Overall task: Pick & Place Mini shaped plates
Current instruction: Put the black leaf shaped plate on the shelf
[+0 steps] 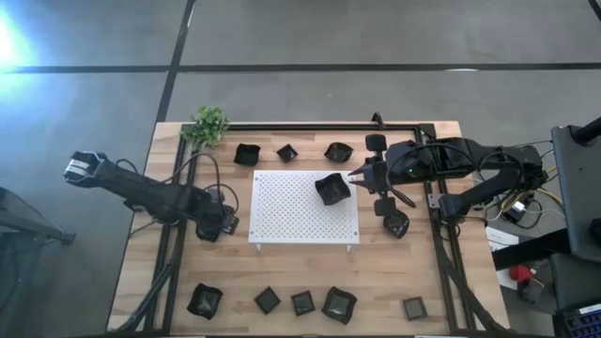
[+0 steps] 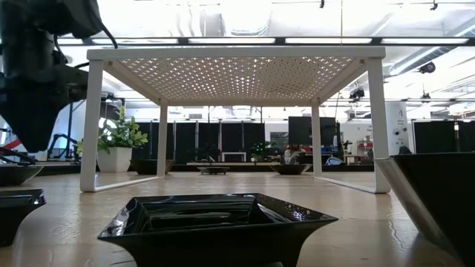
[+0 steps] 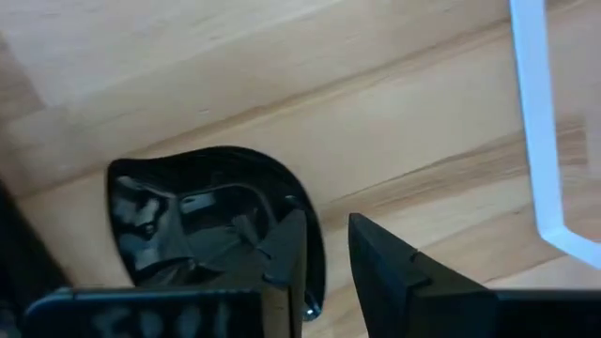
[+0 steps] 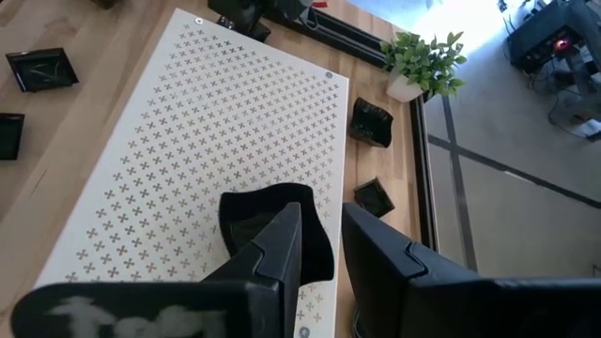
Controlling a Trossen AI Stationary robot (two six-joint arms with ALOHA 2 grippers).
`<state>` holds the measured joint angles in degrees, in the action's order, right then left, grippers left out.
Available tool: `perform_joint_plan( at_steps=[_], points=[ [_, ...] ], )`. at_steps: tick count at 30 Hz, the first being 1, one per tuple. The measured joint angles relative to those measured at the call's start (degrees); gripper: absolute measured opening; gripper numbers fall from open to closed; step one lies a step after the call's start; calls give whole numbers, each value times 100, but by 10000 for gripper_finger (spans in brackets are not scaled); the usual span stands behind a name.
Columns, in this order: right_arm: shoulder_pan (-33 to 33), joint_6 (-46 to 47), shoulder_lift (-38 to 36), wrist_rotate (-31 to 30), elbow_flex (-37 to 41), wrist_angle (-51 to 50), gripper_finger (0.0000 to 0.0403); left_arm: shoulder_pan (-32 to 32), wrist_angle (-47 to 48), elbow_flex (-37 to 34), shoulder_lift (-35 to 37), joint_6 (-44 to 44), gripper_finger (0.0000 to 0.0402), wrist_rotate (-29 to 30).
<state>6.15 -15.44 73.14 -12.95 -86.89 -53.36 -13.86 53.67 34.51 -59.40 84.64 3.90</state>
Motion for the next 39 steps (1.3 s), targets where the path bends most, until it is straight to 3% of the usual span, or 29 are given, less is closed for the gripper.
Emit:
perform_joint_plan(
  at_steps=[11,23,39],
  points=[
    [0,-14,4,-2,0,-4,71,15,89,-21,-128,85,75,288],
    [0,-14,4,-4,2,-17,76,6,-464,-113,-847,-253,75,-444],
    [0,-17,4,-7,4,-15,77,0,-473,-117,-1015,-367,75,-457]
  ],
)
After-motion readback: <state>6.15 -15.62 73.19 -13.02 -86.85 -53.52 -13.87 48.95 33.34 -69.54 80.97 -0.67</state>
